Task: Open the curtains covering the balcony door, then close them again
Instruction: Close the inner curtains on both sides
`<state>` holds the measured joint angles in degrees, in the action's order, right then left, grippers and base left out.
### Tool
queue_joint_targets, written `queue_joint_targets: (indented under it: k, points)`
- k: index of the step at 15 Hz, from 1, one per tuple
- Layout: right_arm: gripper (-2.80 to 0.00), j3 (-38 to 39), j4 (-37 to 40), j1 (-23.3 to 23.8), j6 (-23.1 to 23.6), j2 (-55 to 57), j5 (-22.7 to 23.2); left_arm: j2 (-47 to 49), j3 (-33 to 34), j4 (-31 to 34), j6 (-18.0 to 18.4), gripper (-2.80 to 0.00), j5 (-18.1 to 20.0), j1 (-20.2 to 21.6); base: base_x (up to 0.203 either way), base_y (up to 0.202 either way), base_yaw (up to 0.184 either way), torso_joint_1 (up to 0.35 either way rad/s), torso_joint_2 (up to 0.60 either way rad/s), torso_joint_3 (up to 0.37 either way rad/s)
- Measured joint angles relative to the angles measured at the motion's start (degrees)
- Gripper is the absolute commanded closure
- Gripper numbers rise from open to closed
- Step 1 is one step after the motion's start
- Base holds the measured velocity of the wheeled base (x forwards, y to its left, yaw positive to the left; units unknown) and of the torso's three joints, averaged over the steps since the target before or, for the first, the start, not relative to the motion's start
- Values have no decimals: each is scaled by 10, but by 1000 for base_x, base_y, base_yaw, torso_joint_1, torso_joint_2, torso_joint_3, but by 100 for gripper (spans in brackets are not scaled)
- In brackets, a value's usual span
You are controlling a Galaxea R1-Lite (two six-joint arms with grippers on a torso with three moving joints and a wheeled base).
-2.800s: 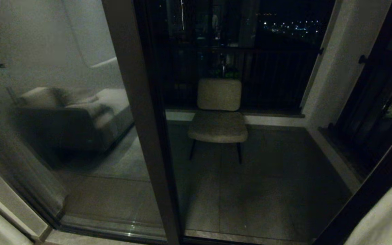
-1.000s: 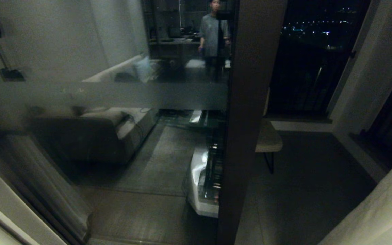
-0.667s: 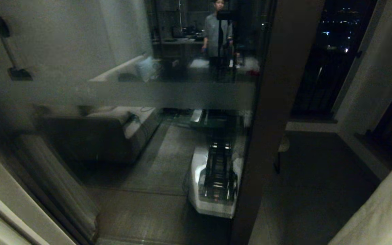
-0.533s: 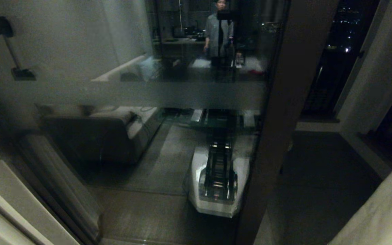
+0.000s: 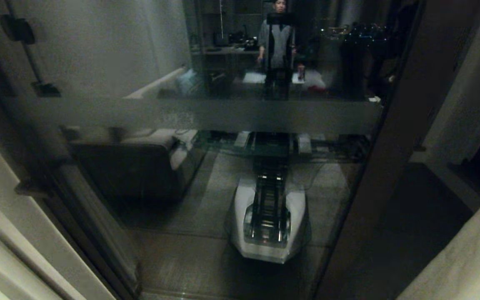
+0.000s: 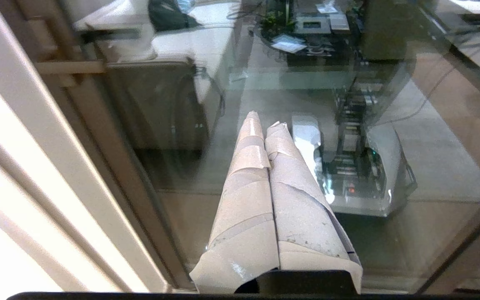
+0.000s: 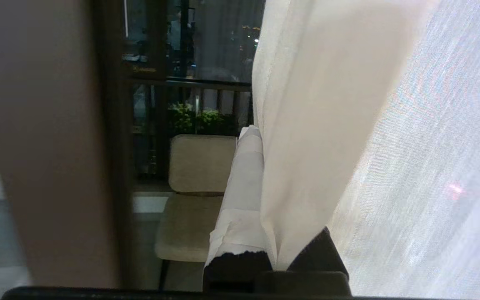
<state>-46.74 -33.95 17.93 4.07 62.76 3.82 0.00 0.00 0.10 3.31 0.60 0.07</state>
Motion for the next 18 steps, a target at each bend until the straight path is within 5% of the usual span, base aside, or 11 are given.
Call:
queue_joint_targets:
  k: [18]
  points:
    - [0, 1, 0, -1, 0, -1, -1, 0, 0, 0, 1, 0, 0, 0, 0, 190, 1, 3, 2, 2]
